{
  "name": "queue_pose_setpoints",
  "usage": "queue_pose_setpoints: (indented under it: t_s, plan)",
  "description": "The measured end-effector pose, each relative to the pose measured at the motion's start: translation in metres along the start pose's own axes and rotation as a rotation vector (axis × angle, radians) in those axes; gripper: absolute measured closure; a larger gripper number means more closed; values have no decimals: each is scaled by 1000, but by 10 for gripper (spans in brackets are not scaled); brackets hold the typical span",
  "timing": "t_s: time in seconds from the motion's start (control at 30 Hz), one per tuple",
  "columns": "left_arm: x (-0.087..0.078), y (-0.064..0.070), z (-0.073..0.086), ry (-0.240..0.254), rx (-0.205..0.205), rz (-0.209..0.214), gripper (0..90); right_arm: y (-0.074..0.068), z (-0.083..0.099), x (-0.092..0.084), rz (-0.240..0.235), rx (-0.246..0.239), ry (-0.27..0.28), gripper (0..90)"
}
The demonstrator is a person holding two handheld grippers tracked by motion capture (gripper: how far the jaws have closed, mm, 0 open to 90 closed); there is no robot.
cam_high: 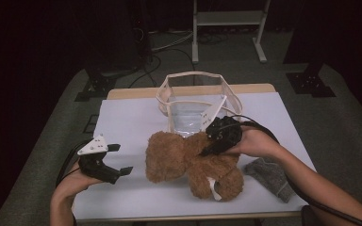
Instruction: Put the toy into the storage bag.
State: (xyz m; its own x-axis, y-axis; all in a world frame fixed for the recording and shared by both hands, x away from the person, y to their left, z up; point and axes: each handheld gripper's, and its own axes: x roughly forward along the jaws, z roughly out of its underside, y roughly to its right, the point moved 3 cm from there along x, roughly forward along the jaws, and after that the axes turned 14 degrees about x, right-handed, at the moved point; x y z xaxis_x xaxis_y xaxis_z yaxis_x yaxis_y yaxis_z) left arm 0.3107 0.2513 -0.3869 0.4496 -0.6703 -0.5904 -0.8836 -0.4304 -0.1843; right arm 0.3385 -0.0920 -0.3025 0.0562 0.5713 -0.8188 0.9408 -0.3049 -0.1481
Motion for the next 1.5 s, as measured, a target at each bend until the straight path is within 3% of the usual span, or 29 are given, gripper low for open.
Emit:
queue_pose_setpoints:
  t_s: [0.3,0.57,0.83,1.07,1.5]
  plan:
    - [-1,-1,3,3,-12,-5,28,-13,-26,-32,22,-34,26,715]
    - [-4,-3,4,15,-20,-15,28,-23,-66,-77,59,-66,59,713]
    - [-5,-4,6,11,-19,-19,28,-29,-99,-108,88,-82,70,712]
    - [-2,-5,7,3,-19,-12,28,-15,-128,-132,139,-68,81,711]
    - [3,-4,9,-11,-23,2,28,26,-166,-146,181,-22,51,710]
